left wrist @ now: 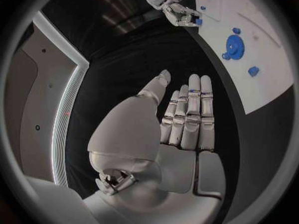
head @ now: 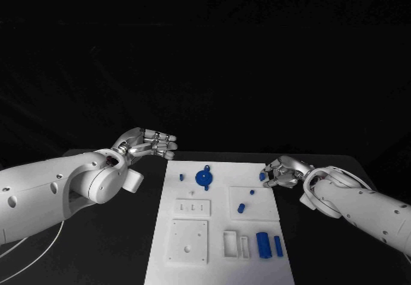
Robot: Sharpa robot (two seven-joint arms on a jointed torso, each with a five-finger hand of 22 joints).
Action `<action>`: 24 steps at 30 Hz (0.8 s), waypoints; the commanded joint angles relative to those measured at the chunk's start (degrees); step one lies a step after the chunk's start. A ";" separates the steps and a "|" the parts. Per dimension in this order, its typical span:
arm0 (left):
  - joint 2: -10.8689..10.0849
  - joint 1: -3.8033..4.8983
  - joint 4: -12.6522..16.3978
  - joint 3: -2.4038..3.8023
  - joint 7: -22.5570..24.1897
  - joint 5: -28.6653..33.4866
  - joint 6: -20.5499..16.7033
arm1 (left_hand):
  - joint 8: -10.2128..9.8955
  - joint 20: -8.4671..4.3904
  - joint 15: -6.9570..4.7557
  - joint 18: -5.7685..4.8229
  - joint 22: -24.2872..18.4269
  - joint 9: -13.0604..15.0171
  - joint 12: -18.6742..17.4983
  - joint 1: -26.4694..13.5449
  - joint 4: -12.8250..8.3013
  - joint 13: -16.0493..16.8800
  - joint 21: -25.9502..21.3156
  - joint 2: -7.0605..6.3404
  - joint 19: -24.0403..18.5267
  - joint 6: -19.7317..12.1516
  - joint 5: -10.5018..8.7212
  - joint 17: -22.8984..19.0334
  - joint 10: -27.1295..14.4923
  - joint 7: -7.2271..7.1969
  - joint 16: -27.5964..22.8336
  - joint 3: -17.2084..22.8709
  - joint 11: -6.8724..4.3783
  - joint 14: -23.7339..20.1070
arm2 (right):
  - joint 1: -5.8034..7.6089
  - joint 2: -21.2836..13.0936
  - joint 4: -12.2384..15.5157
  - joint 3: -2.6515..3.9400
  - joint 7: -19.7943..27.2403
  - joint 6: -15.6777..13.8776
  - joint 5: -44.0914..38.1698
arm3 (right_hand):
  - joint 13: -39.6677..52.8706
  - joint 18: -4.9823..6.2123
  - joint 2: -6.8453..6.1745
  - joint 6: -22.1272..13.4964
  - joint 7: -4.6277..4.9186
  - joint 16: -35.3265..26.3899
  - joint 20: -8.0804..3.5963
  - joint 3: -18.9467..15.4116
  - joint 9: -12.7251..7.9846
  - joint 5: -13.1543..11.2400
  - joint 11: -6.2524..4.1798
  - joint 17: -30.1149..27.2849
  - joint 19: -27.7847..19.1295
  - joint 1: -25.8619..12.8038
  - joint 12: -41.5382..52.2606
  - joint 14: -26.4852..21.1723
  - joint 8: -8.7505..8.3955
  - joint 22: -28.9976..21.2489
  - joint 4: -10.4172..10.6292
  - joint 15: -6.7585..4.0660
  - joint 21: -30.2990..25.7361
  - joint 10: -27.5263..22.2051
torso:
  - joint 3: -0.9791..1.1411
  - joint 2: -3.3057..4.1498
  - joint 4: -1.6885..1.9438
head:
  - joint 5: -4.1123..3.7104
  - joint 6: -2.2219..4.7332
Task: Assemble the parts on the task board
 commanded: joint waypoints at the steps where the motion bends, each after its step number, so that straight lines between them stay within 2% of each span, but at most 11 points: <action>1: 0.03 0.05 0.07 0.03 0.20 -0.25 0.85 | 0.07 0.07 0.04 0.14 -0.04 0.08 -0.16 -0.10 -0.06 0.09 -0.17 -0.02 -0.17 0.02 -0.19 0.07 -0.36 -0.05 -0.02 -0.19 0.01 -0.49 | -0.08 0.29 -0.05 0.01 -0.27 -0.18 0.48 | 0.07 0.55 0.14 0.15 -0.07 0.40 0.34 -0.74 -0.02 -0.81 0.14 0.12 3.35 -0.66 0.35 0.19 0.07 5.10 0.23 0.15 0.01 0.17 | 0.00 0.01 -0.02 | 0.09 0.12; 9: 0.03 0.05 0.07 0.03 0.12 -0.27 0.98 | 0.07 0.07 0.04 0.14 -0.04 0.08 -0.16 -0.10 -0.06 0.09 -0.17 -0.02 -0.17 0.02 -0.19 0.07 -0.36 -0.05 -0.02 -0.19 0.01 -0.49 | -0.14 1.04 -0.65 0.01 -1.15 -2.09 0.63 | 0.20 0.62 0.79 0.76 -0.23 0.67 0.33 -1.67 -0.02 -2.24 0.07 0.41 3.40 -1.26 0.58 0.25 0.07 5.08 1.35 0.12 0.11 0.37 | -0.01 0.04 0.07 | 0.12 0.18; 14: 0.01 0.05 0.06 0.03 0.06 -0.29 1.06 | 0.07 0.07 0.04 0.14 -0.04 0.08 -0.16 -0.10 -0.06 0.09 -0.17 -0.02 -0.17 0.02 -0.19 0.07 -0.36 -0.05 -0.02 -0.19 0.01 -0.49 | -0.21 1.30 -0.85 0.01 -1.34 -2.63 0.86 | 0.30 0.54 1.48 2.99 -0.88 0.70 0.15 -1.34 0.10 -3.37 -0.31 0.51 3.41 -1.29 0.72 0.29 0.11 5.06 2.03 -0.13 0.28 0.50 | 0.00 0.00 0.01 | 0.16 0.12; 16: 0.00 0.05 0.07 0.03 0.04 -0.29 1.11 | 0.07 0.07 0.04 0.14 -0.04 0.08 -0.16 -0.10 -0.06 0.09 -0.17 -0.02 -0.17 0.02 -0.19 0.07 -0.36 -0.05 -0.02 -0.19 0.01 -0.49 | -0.23 1.35 -0.91 0.01 -1.39 -2.74 0.90 | 0.39 0.41 2.27 4.45 -1.26 0.71 0.01 -0.31 0.14 -6.51 -0.51 0.55 3.43 -0.71 0.81 0.31 0.09 5.10 1.86 -0.30 0.49 0.60 | 0.00 0.00 -0.03 | 0.15 0.07; 24: -0.06 0.05 0.06 0.03 -0.05 -0.30 1.22 | 0.07 0.08 0.04 0.18 0.04 0.08 -0.14 -0.05 -0.05 0.09 0.03 0.09 -0.24 -0.03 -0.19 0.06 -0.46 -0.03 -0.01 -0.33 0.04 -0.48 | -0.28 1.43 -1.23 0.01 -1.32 -2.98 0.95 | 0.58 -0.07 3.09 7.55 -2.12 0.64 -0.49 4.91 0.27 -12.11 -0.96 0.72 3.40 -0.93 0.87 0.35 0.14 5.14 1.08 -0.74 0.78 0.83 | 0.06 0.00 -0.05 | 0.09 0.05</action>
